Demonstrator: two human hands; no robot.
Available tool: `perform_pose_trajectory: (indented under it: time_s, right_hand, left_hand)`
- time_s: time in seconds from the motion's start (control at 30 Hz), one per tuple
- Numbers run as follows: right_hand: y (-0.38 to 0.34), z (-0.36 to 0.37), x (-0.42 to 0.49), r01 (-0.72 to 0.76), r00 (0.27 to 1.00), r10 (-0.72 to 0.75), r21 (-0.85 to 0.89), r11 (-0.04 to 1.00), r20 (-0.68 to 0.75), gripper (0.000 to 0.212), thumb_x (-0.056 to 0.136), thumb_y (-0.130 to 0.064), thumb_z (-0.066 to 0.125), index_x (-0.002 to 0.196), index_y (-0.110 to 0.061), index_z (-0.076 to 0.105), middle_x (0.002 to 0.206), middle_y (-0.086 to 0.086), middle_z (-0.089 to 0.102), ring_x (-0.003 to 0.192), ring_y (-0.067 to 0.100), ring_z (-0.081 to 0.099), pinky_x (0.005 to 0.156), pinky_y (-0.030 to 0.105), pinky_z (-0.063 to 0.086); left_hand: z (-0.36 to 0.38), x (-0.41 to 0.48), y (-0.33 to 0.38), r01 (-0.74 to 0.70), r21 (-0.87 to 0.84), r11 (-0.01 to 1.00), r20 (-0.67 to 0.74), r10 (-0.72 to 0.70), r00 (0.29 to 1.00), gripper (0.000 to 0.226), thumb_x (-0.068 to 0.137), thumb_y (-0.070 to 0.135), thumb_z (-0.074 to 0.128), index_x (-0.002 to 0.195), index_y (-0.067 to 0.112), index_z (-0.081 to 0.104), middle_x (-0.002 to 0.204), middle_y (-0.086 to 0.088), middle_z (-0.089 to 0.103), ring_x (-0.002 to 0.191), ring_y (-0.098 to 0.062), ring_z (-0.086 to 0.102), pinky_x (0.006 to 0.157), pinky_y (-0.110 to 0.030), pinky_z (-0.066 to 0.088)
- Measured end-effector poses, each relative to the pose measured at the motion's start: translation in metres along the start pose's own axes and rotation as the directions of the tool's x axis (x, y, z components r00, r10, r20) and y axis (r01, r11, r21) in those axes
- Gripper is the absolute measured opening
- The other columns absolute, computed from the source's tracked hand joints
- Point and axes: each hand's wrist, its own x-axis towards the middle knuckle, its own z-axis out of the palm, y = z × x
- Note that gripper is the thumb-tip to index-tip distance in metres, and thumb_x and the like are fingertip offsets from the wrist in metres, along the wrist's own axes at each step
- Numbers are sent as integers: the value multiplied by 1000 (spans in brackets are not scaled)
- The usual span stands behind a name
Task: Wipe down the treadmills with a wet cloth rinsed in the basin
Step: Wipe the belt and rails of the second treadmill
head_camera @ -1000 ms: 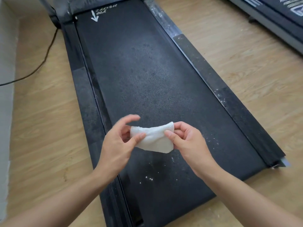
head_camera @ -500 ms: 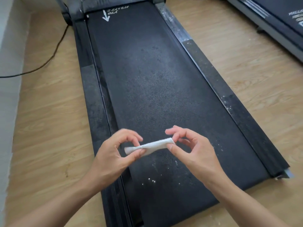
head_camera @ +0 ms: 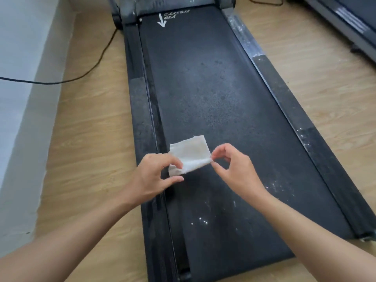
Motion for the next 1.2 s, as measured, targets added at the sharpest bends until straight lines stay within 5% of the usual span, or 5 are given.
perform_pose_trajectory:
  time_s: [0.23, 0.43, 0.6, 0.77, 1.2]
  right_hand:
    - [2, -24, -10, 480, 840, -211, -502, 719, 500, 18, 100, -22, 54, 114, -32, 60, 110, -20, 62, 112, 11, 57, 84, 34, 56]
    - [-55, -30, 24, 826, 507, -150, -429, 365, 849, 32, 105, -22, 42, 136, -23, 50, 129, -7, 55, 115, 18, 54, 97, 36, 50]
    - [-27, 61, 40, 399, 776, 17, -511, 762, 631, 53, 114, -25, 34, 164, -9, 27, 173, 9, 21, 159, 27, 25, 127, 43, 28]
    - [17, 129, 3, 223, 943, 11, -655, 722, 334, 76, 110, -60, 12, 168, -14, -7, 175, 3, -18, 160, 15, -22, 131, 38, -10]
    - [20, 130, -18, 177, 958, 31, -673, 718, 285, 68, 111, -47, 25, 170, -22, 0, 177, 2, -11, 163, 22, -11, 132, 49, 3]
  left_hand:
    - [-8, -25, -63, 152, 201, 968, 43, -164, 985, 32, 89, 38, 77, 118, 27, 67, 129, 13, 64, 119, -13, 60, 103, -40, 50]
    - [-12, -9, -86, 341, 268, 901, 168, -392, 905, 117, 80, 66, 75, 165, 15, 14, 174, 4, -4, 159, -11, -8, 131, -39, 10]
    - [-6, 0, -86, 263, 545, 796, 374, -511, 774, 170, 49, 82, 83, 159, 8, -24, 163, -9, -39, 152, -25, -33, 126, -56, -12]
    - [2, 14, -71, 232, 685, 691, 370, -604, 706, 176, 49, 64, 95, 154, -4, -28, 160, -25, -38, 153, -39, -28, 128, -52, -5]
    - [17, 35, -48, 245, 800, 547, 346, -755, 557, 174, 50, 48, 100, 145, -19, -30, 149, -45, -37, 147, -58, -24, 127, -59, 1]
